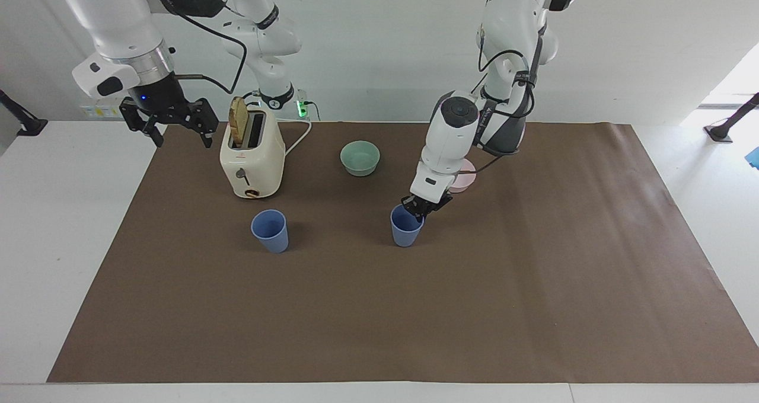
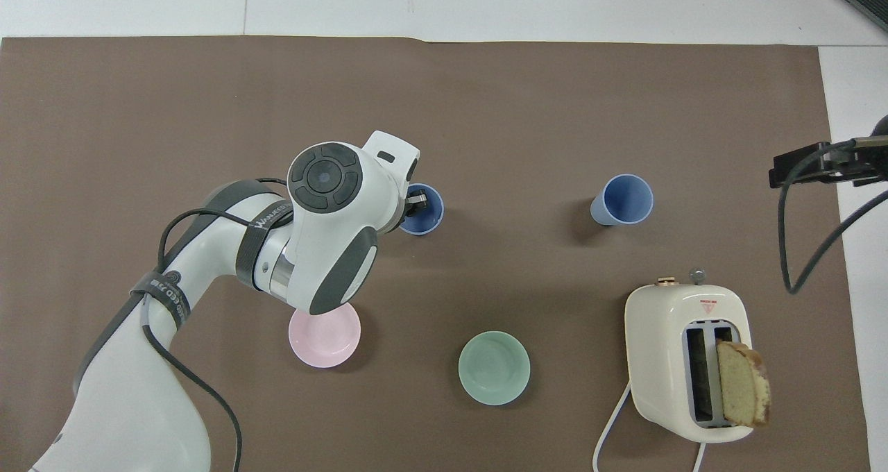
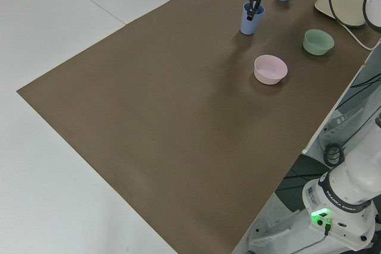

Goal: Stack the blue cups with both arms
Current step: 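Release the blue cup and withdraw the left gripper, then return the left gripper to rest while the right gripper grasps the blue cup, then carry the second blue cup with the right gripper over the first cup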

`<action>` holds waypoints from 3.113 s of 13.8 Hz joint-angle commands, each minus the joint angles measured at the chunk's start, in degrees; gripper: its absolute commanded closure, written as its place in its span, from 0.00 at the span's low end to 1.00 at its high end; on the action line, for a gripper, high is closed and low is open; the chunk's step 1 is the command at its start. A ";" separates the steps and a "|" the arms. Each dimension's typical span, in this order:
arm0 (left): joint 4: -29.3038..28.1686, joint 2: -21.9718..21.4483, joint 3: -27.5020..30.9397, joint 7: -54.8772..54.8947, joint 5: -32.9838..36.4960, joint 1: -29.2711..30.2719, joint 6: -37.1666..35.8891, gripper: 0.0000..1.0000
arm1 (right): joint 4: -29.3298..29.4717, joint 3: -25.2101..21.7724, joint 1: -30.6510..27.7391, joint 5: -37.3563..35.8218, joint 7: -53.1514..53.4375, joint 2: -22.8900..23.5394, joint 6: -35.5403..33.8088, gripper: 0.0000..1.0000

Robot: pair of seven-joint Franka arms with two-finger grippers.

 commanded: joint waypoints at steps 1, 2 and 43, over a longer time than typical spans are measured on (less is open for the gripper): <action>-0.14 -0.32 1.10 -1.03 2.54 -0.92 -0.23 0.00 | -1.65 0.34 -0.80 0.95 -1.35 -1.43 0.15 0.00; 0.30 -0.85 1.10 -0.77 4.12 -0.31 -1.63 0.00 | -1.65 0.34 -0.80 0.95 -1.35 -1.43 0.15 0.00; 12.61 -26.60 2.51 52.14 0.70 27.64 -44.27 0.00 | -22.67 0.87 5.79 4.81 -2.34 11.67 36.28 1.00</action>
